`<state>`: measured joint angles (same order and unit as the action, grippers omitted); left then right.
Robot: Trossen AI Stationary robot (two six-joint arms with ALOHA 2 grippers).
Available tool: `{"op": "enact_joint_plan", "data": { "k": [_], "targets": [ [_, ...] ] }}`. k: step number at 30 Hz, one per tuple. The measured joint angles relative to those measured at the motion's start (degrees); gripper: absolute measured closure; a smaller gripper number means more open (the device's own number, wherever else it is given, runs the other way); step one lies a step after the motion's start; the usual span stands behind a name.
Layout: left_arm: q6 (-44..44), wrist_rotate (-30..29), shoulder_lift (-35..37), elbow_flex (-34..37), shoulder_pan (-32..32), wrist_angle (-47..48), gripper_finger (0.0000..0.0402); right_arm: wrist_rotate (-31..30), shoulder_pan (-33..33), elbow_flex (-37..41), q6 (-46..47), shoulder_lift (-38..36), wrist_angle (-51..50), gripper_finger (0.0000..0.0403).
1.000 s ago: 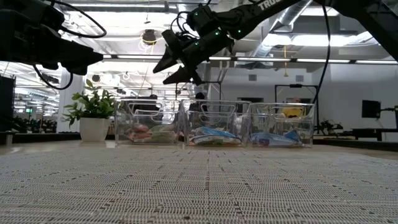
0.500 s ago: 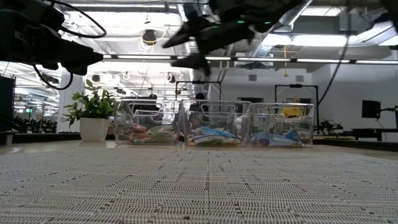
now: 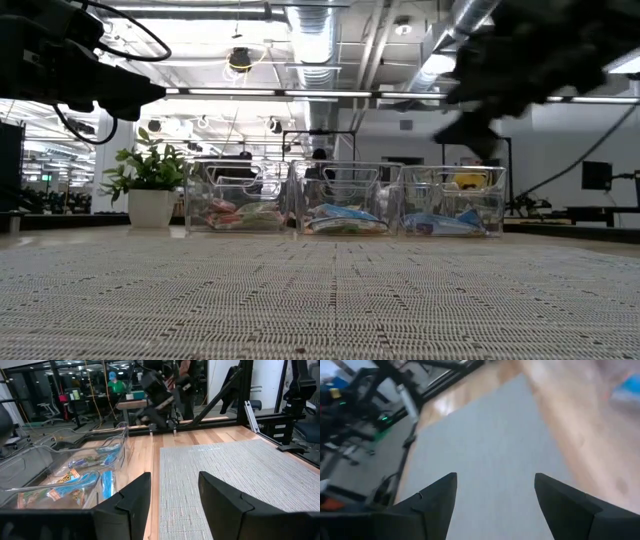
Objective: Pick and place Granola Bars by type
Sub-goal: Return to Home Position
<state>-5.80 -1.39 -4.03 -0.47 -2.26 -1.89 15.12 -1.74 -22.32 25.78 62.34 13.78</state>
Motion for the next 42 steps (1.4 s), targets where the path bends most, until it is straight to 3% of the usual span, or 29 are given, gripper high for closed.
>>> {"op": "enact_joint_plan", "data": {
  "k": [6, 11, 15, 21, 30, 33, 42],
  "targets": [
    [0.0, 0.0, 0.0, 0.0, 0.0, 0.0, 0.0242, 0.0, 3.5, 10.8, 2.7, -14.1, 0.0, 0.0142],
    [0.0, 0.0, 0.0, 0.0, 0.0, 0.0, 0.0242, -0.2, 4.9, 16.1, -1.4, -21.5, 0.0, 0.0142],
    [0.0, 0.0, 0.0, 0.0, 0.0, 0.0, 0.0242, -0.7, 5.9, 17.6, -6.7, -24.2, 0.0, 0.0142],
    [0.0, 0.0, 0.0, 0.0, 0.0, 0.0, 0.0242, -7.7, 6.8, 20.4, -8.3, -26.0, 0.2, 0.0142],
    [0.0, 0.0, 0.0, 0.0, 0.0, 0.0, 0.0242, -3.4, 8.8, 21.9, -15.6, -31.8, -5.3, 0.0142],
    [0.0, 0.0, 0.0, 0.0, 0.0, 0.0, 0.0242, -4.5, 8.9, 21.9, -17.3, -35.2, -11.4, 0.0142],
    [0.0, 0.0, 0.0, 0.0, 0.0, 0.0, 0.0242, -7.9, 10.4, 21.9, -16.8, -43.3, -11.9, 0.0143]
  ]
}}
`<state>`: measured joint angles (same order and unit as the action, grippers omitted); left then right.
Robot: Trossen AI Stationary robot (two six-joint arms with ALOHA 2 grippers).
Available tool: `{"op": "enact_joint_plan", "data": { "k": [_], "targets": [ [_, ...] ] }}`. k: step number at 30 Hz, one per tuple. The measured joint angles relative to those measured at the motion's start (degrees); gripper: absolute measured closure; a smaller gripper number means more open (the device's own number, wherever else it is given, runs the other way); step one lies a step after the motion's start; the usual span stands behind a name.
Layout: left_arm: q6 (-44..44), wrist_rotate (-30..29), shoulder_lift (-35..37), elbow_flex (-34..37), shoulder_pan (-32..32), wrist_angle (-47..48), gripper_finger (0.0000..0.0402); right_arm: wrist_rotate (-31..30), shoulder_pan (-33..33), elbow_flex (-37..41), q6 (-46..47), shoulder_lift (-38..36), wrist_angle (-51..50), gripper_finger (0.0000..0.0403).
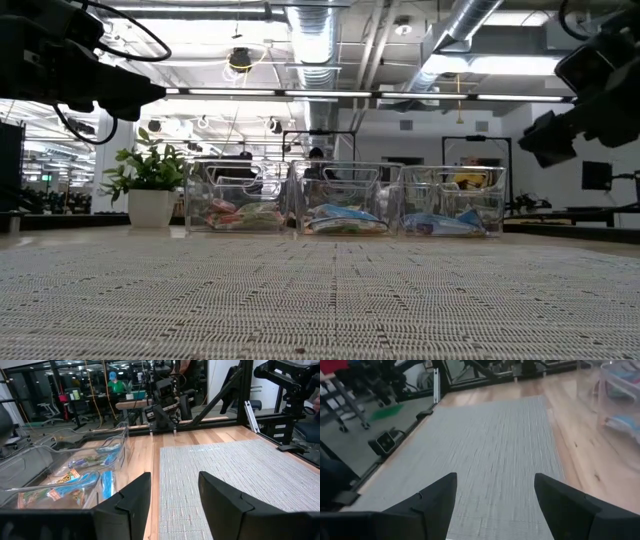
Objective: Pick and place Granola Bars by type
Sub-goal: Return to Home Position
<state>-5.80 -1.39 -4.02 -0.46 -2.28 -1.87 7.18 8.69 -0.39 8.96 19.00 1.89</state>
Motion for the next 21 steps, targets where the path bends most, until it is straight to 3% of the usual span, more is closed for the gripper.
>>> {"op": "enact_joint_plan", "data": {
  "k": [6, 21],
  "targets": [
    [0.0, 0.0, 0.0, 0.0, 0.0, 0.0, 0.0242, 0.2, -0.2, 0.0, 4.9, 0.1, 0.0, 0.0143],
    [0.0, 0.0, 0.0, 0.0, 0.0, 0.0, 0.0242, 0.2, -0.2, 0.1, 5.0, 0.1, 0.0, 0.0143]
  ]
}}
